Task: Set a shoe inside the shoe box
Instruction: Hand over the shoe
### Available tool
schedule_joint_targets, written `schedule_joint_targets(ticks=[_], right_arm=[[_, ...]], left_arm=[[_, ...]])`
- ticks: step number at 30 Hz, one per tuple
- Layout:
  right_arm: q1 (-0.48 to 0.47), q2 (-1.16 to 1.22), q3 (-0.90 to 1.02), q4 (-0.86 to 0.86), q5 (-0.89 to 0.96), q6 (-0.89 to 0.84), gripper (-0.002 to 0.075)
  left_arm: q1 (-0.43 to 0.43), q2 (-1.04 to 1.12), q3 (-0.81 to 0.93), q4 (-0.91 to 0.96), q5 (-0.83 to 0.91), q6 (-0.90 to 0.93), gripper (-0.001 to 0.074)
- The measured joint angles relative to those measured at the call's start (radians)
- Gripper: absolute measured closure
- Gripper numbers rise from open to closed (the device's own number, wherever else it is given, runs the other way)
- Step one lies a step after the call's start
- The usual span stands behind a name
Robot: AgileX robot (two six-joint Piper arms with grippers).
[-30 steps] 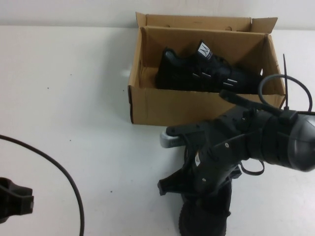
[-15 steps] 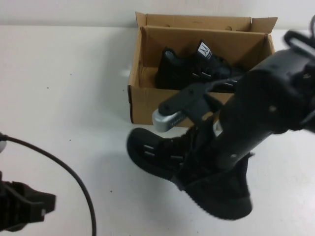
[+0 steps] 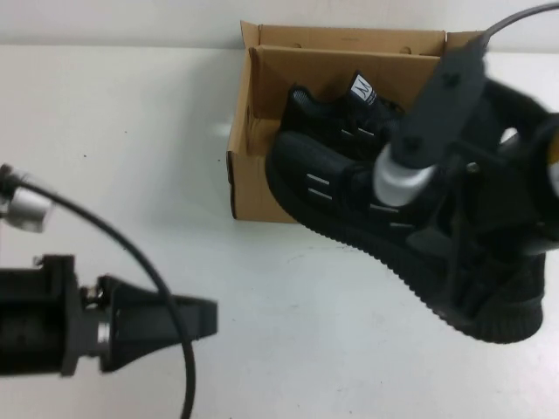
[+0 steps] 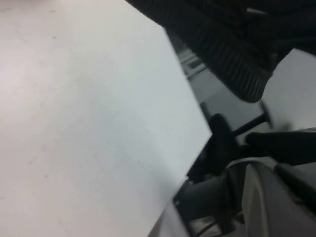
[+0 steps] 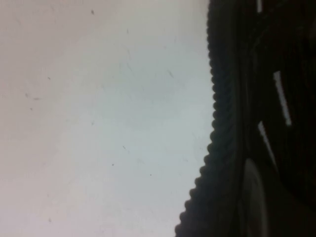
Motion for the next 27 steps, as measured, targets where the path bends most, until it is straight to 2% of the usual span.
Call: schedule_joint_targets(ticks=[9,11,13,18,20,23,27], right_arm=[[0.000,-0.128,0.000,0.081,0.030,-0.067,0.0734],[0.000,-0.135,0.000,0.096,0.045,-0.073,0.0734],[0.000,-0.135,0.000,0.102,0.063,-0.080,0.0734],[0.000,-0.135,0.000,0.124,0.074,-0.118,0.0734],[0.000,-0.135,0.000,0.140,0.074,-0.139,0.0734],[0.000,-0.135,0.000,0.175,0.076,-0.180,0.0734],[0.000,-0.133,0.000,0.208,0.076,-0.204,0.0734]], left_arm=[[0.000,0.249,0.004,-0.336,0.027,0.086,0.0736],[0.000,0.281,0.004,-0.362,0.023,0.086,0.0708],[0.000,0.303,0.004,-0.376,0.023,0.070,0.0640],[0.000,0.327,0.003,-0.382,0.009,-0.013,0.0331],[0.000,0.329,0.003,-0.382,-0.007,-0.031,0.0238],[0.000,0.329,0.003,-0.385,-0.024,-0.051,0.0170],[0.000,0.329,-0.004,-0.385,-0.044,-0.066,0.0149]])
